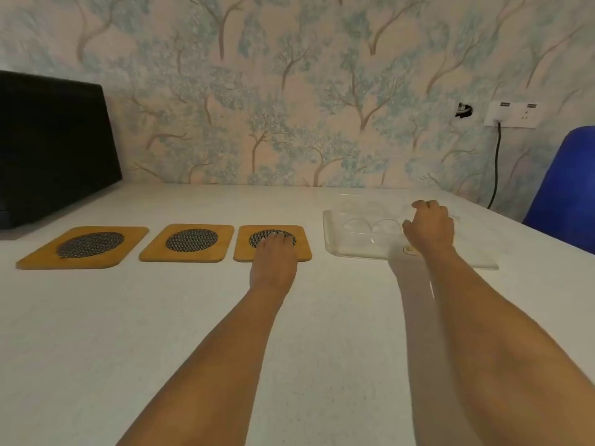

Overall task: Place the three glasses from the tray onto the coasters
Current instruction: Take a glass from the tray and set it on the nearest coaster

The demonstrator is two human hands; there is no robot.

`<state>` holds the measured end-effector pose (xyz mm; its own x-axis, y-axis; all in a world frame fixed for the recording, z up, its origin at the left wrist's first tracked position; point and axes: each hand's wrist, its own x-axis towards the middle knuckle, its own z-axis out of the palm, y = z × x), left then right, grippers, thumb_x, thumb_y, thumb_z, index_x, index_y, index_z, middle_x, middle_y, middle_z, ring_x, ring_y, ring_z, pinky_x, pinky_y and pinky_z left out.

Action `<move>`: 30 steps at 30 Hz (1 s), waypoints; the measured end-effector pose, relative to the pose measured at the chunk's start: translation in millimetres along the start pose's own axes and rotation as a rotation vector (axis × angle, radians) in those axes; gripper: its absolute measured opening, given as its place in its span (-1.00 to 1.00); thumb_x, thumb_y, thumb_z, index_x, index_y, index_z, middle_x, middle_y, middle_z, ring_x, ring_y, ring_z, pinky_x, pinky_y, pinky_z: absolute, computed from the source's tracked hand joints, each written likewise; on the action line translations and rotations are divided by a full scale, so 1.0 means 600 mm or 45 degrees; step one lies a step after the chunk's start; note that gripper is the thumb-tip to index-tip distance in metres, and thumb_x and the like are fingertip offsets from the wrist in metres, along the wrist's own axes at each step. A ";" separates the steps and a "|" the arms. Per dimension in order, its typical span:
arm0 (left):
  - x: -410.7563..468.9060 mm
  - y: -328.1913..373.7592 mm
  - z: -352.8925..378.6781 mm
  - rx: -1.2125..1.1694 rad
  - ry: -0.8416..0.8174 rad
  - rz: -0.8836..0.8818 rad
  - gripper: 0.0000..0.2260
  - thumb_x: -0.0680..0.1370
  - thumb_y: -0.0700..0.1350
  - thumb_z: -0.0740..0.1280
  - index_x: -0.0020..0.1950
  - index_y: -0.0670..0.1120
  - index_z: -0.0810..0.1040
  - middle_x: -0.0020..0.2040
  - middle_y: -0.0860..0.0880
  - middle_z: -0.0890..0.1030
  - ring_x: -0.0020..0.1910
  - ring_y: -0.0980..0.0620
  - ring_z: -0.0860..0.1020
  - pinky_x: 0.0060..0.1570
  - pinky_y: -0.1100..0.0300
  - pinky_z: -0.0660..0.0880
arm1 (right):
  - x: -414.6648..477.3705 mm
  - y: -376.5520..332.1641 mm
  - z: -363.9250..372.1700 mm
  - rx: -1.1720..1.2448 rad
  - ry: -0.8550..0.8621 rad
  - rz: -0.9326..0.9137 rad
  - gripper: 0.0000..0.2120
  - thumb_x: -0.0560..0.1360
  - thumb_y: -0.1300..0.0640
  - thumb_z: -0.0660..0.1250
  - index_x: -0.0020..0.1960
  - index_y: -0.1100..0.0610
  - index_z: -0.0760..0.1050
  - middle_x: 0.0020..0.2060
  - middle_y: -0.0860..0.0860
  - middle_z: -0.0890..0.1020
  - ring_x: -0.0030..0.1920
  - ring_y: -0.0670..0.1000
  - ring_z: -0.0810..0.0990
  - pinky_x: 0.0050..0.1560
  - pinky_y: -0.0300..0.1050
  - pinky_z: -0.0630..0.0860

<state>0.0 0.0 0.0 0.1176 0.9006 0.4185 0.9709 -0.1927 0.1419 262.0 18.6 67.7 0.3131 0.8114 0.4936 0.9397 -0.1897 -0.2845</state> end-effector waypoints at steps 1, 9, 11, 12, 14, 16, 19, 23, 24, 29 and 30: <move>0.005 0.000 0.003 -0.003 0.002 -0.018 -0.63 0.61 -0.22 0.12 0.42 -0.19 0.27 0.42 -0.15 0.36 0.42 -0.08 0.27 0.44 0.09 0.14 | 0.007 0.007 -0.001 -0.024 -0.020 0.043 -0.55 0.53 0.24 0.25 0.41 0.25 0.36 0.34 0.23 0.42 0.34 0.24 0.36 0.29 0.07 0.33; 0.017 -0.004 0.017 -0.150 0.104 -0.110 -0.67 0.63 -0.08 0.09 0.30 -0.21 0.43 0.30 -0.16 0.49 0.30 -0.10 0.41 0.34 0.08 0.26 | 0.073 0.050 0.016 -0.219 -0.271 0.252 -0.46 0.52 0.19 0.24 0.47 0.22 0.21 0.43 0.24 0.24 0.45 0.25 0.19 0.43 0.10 0.18; 0.016 -0.005 0.019 -0.152 0.109 -0.112 -0.67 0.63 -0.07 0.09 0.30 -0.21 0.43 0.30 -0.16 0.50 0.29 -0.10 0.42 0.34 0.08 0.27 | 0.084 0.056 0.024 -0.233 -0.347 0.309 -0.43 0.53 0.18 0.24 0.49 0.21 0.16 0.48 0.28 0.17 0.51 0.28 0.08 0.51 0.13 0.07; 0.016 -0.005 0.019 -0.149 0.112 -0.110 -0.66 0.63 -0.07 0.09 0.30 -0.21 0.43 0.30 -0.16 0.50 0.29 -0.09 0.42 0.34 0.08 0.28 | 0.087 0.057 0.028 -0.239 -0.378 0.338 -0.41 0.53 0.17 0.24 0.50 0.20 0.13 0.49 0.29 0.13 0.52 0.29 0.03 0.53 0.15 0.01; 0.015 -0.006 0.019 -0.149 0.101 -0.114 -0.65 0.63 -0.05 0.08 0.31 -0.20 0.42 0.31 -0.15 0.49 0.29 -0.08 0.42 0.34 0.08 0.28 | 0.094 0.059 0.033 -0.249 -0.407 0.374 -0.40 0.52 0.16 0.25 0.50 0.19 0.14 0.49 0.29 0.13 0.52 0.31 0.02 0.53 0.16 0.00; 0.015 -0.006 0.018 -0.164 0.100 -0.123 -0.64 0.63 -0.04 0.07 0.32 -0.20 0.42 0.31 -0.15 0.49 0.30 -0.08 0.42 0.34 0.08 0.28 | 0.096 0.059 0.034 -0.232 -0.387 0.410 -0.42 0.51 0.16 0.28 0.47 0.19 0.18 0.46 0.26 0.15 0.49 0.31 0.09 0.51 0.16 0.06; 0.014 -0.005 0.016 -0.159 0.093 -0.128 -0.64 0.64 -0.03 0.06 0.31 -0.19 0.42 0.30 -0.14 0.50 0.29 -0.07 0.43 0.33 0.08 0.30 | 0.094 0.057 0.034 -0.180 -0.329 0.457 -0.43 0.48 0.20 0.33 0.43 0.20 0.23 0.46 0.22 0.09 0.45 0.31 0.16 0.47 0.14 0.16; 0.012 -0.005 0.016 -0.169 0.101 -0.137 -0.64 0.64 -0.02 0.06 0.31 -0.19 0.42 0.30 -0.15 0.50 0.29 -0.08 0.43 0.33 0.08 0.30 | 0.090 0.055 0.034 -0.095 -0.264 0.487 -0.41 0.45 0.21 0.39 0.40 0.23 0.23 0.44 0.21 0.10 0.40 0.26 0.22 0.38 0.10 0.29; 0.012 -0.005 0.017 -0.173 0.105 -0.138 -0.64 0.64 -0.02 0.06 0.31 -0.19 0.43 0.30 -0.15 0.50 0.29 -0.08 0.43 0.33 0.08 0.30 | 0.090 0.055 0.035 -0.060 -0.258 0.497 -0.38 0.45 0.23 0.39 0.41 0.24 0.20 0.43 0.22 0.12 0.40 0.26 0.23 0.37 0.10 0.30; 0.013 -0.006 0.019 -0.193 0.096 -0.152 -0.64 0.64 -0.02 0.06 0.32 -0.19 0.42 0.31 -0.15 0.50 0.29 -0.08 0.42 0.32 0.08 0.30 | 0.094 0.060 0.036 0.064 -0.296 0.516 -0.31 0.47 0.28 0.35 0.47 0.24 0.05 0.39 0.28 0.25 0.40 0.25 0.27 0.37 0.11 0.30; 0.013 -0.007 0.019 -0.194 0.096 -0.155 -0.64 0.64 -0.02 0.06 0.32 -0.19 0.42 0.31 -0.15 0.49 0.29 -0.08 0.42 0.32 0.08 0.30 | 0.094 0.061 0.036 0.063 -0.299 0.514 -0.30 0.48 0.27 0.35 0.48 0.23 0.04 0.39 0.28 0.25 0.40 0.25 0.28 0.36 0.11 0.30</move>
<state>-0.6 12.3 -7.5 -0.0204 0.8903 0.4549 0.9337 -0.1457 0.3271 310.9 69.1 67.5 0.6072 0.7825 0.1378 0.7399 -0.4937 -0.4568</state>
